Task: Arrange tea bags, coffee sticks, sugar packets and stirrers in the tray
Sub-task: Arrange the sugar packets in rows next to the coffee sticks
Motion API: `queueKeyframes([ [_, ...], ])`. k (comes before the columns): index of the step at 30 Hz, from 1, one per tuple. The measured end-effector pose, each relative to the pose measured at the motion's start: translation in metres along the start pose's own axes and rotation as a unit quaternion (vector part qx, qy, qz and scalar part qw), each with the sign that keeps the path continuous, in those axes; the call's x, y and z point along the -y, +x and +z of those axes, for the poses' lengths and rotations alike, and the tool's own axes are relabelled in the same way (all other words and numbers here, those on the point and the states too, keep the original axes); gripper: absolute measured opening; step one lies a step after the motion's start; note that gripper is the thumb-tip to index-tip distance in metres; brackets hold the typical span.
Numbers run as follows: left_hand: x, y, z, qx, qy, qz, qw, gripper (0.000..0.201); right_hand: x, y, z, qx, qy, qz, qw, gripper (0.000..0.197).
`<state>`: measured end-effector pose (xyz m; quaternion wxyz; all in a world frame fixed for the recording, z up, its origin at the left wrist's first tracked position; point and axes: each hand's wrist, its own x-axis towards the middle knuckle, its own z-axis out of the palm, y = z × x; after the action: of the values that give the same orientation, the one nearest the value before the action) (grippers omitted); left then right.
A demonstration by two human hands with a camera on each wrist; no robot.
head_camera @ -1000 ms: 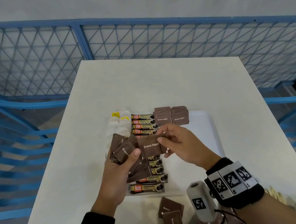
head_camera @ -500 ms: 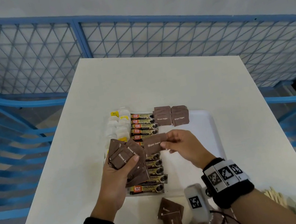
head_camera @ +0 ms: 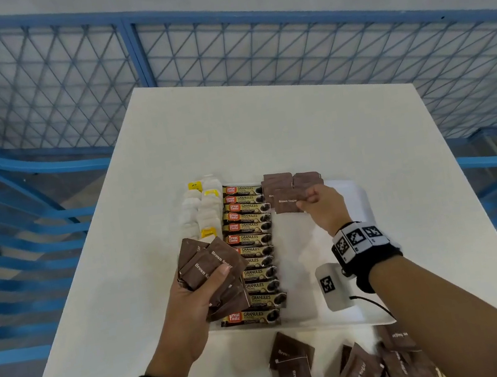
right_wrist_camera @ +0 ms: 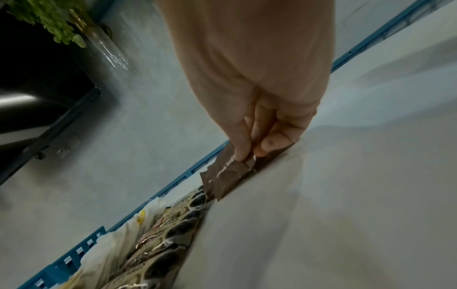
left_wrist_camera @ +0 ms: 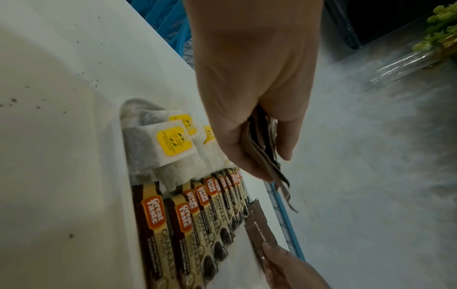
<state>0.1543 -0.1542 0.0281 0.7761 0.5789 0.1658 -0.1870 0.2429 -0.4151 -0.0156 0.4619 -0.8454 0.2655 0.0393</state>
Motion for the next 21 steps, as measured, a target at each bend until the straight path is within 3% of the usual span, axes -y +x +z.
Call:
queueKeyframes([
  [18, -0.007, 0.002, 0.006, 0.017, -0.023, -0.030, 0.999, 0.025, 0.002, 0.003, 0.022, -0.054, 0.022, -0.018, 0.998, 0.018],
  [21, -0.009, 0.002, 0.008, 0.021, -0.048, -0.046, 0.998, 0.025, 0.001, 0.000, 0.022, -0.069, 0.015, -0.027, 0.997, 0.027],
])
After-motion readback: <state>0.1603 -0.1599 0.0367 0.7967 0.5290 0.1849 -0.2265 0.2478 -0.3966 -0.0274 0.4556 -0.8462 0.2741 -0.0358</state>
